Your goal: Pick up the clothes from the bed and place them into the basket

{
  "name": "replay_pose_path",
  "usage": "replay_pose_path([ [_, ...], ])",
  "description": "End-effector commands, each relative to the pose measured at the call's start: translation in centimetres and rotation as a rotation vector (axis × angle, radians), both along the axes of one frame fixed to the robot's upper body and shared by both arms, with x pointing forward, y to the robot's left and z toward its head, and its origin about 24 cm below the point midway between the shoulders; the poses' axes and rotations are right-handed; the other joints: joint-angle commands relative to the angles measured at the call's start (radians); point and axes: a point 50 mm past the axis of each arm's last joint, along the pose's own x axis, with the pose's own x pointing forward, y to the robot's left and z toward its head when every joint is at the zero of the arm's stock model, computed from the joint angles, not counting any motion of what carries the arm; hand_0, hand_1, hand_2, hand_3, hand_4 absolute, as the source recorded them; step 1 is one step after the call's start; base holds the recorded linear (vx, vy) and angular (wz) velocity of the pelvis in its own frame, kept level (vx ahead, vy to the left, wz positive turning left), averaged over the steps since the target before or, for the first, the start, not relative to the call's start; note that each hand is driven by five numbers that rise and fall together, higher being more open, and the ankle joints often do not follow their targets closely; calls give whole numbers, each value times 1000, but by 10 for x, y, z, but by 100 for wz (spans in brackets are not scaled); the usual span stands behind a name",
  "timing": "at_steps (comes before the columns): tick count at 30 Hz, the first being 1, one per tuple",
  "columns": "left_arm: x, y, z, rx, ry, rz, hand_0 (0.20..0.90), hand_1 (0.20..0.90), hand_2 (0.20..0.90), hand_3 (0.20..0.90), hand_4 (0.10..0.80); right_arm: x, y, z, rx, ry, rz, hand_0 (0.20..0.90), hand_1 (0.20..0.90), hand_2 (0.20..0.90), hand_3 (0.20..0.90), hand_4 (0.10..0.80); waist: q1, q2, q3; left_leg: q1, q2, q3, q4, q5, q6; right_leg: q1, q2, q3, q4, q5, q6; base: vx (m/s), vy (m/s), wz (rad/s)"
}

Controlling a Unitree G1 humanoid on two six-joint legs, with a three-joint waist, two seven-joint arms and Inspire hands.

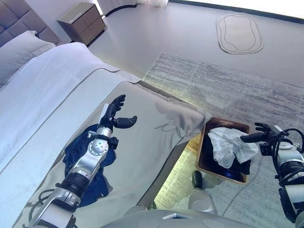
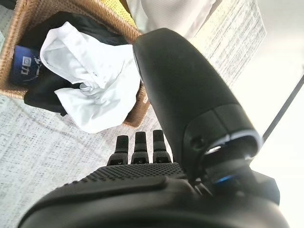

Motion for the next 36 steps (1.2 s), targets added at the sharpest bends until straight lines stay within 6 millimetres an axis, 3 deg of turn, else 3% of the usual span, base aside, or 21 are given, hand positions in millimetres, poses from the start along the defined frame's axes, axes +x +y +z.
replay_pose_path([
  [1,14,1,39,-9,-208,4,900,900,900,900,800,20,7,17,-59,-73,67,900,900,900,900,800,9,-94,-74,-40,-19,-10,59,-65,19,46,18,54,4,-95,28,7,29,8],
  [5,12,3,33,-15,-188,31,900,900,900,900,800,27,17,16,-19,-102,110,900,900,900,900,800,28,-114,-87,-31,-15,-26,54,-59,19,65,18,41,7,-98,25,19,20,14],
  [11,7,10,23,-28,-156,89,900,900,900,900,800,56,48,33,4,-225,223,900,900,900,900,800,78,-139,-90,-32,-13,-64,44,-44,16,89,6,1,10,-101,22,-4,14,19],
  [20,-6,29,10,-53,-121,211,900,900,900,900,800,108,108,92,-121,-438,372,900,900,900,900,800,189,-145,-75,-73,-31,-164,8,-6,14,106,-18,-85,10,-109,14,-46,34,37],
  [22,-9,34,7,-45,-108,210,900,900,900,900,800,115,121,102,-141,-486,401,900,900,900,900,800,209,-147,-75,-79,-28,-151,4,4,11,115,-26,-125,13,-112,14,18,42,52],
  [25,-11,34,6,-20,-98,157,900,900,900,900,800,117,133,114,-188,-556,411,900,900,900,900,800,220,-158,-75,-77,-11,-45,16,22,1,140,-56,-222,15,-107,22,30,99,72],
  [26,-10,34,7,-15,-98,151,900,900,900,900,800,118,135,116,-199,-567,412,900,900,900,900,800,225,-159,-73,-75,-14,-45,19,20,2,146,-62,-231,17,-107,25,34,111,102],
  [31,-12,38,9,-4,-91,164,900,900,900,900,800,127,155,130,-239,-615,469,900,900,900,900,800,277,-161,-71,-79,-54,-87,38,-4,36,157,-103,-263,66,-115,48,94,130,71],
  [34,-15,43,9,2,-74,167,900,900,900,900,800,128,159,126,-221,-605,487,900,900,900,900,800,304,-154,-79,-82,-76,-122,27,-5,57,148,-116,-270,159,-150,39,111,126,39],
  [36,-18,49,7,34,-59,164,900,900,900,900,800,125,163,118,-168,-584,499,900,900,900,900,800,302,-148,-70,-80,-90,-170,31,-13,78,62,-132,-225,356,-137,40,131,64,42],
])
